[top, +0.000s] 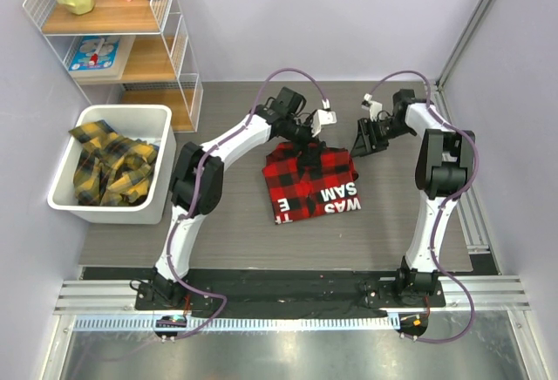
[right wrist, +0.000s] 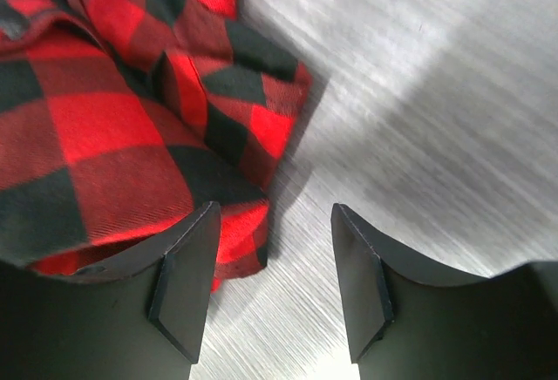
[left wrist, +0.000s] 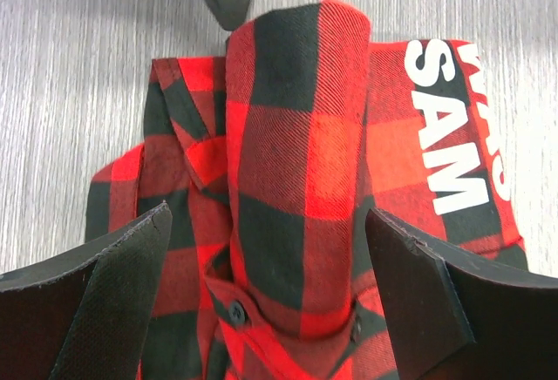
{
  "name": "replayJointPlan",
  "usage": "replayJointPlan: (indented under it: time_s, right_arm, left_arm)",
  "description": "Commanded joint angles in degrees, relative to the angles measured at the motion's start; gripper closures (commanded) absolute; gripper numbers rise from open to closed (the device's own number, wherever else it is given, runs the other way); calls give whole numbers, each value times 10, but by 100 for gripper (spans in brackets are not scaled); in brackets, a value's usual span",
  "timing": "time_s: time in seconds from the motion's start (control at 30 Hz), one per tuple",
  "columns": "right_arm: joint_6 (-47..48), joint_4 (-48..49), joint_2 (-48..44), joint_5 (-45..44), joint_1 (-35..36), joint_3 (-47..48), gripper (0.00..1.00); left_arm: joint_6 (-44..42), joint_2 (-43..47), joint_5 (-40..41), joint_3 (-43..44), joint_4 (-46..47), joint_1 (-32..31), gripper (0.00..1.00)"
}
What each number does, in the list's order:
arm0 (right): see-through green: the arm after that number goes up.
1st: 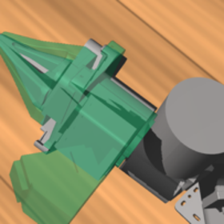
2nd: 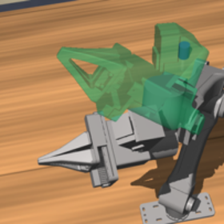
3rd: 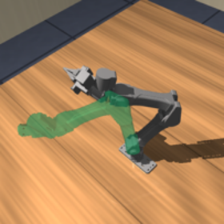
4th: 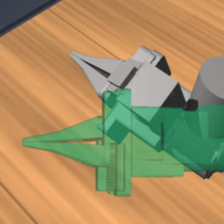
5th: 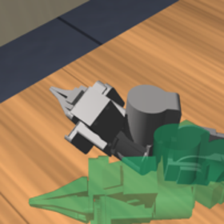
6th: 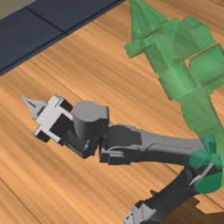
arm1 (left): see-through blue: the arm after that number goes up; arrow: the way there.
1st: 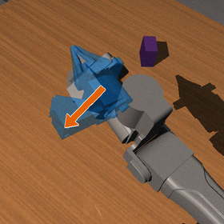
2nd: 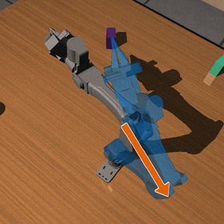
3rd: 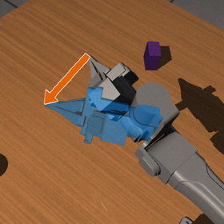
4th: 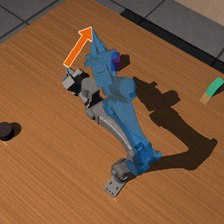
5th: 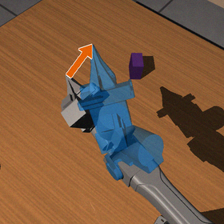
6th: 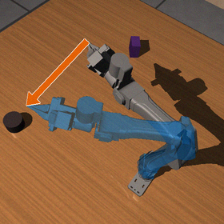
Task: Fold and stack the long sleeve shirts
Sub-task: Fold the shirt
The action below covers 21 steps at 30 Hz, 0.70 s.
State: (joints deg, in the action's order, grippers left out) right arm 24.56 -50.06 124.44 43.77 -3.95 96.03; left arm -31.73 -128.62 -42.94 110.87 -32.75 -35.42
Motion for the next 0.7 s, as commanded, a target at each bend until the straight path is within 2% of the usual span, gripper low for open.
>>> replayJointPlan:
  time_s: [0.0, 0.17, 0.3, 0.5, 0.67]
  right_arm:
    - [38, -14, -25, 10, -4, -30, 41]
    - [38, -13, -23, 30, -4, -50, 41]
    - [28, -3, -18, 50, 0, -61, 45]
    - [18, 9, -27, 60, 7, -74, 62]
    - [17, 8, -39, 71, 6, -85, 72]
  left_arm:
    - [2, -12, -11, 43, 25, -3, 9]
    - [11, -23, -15, 49, 34, -6, 11]
    - [7, -23, -26, 50, 34, -10, 13]
    - [4, -30, -39, 49, 34, -18, 18]
    - [-1, -30, -38, 46, 34, -22, 31]
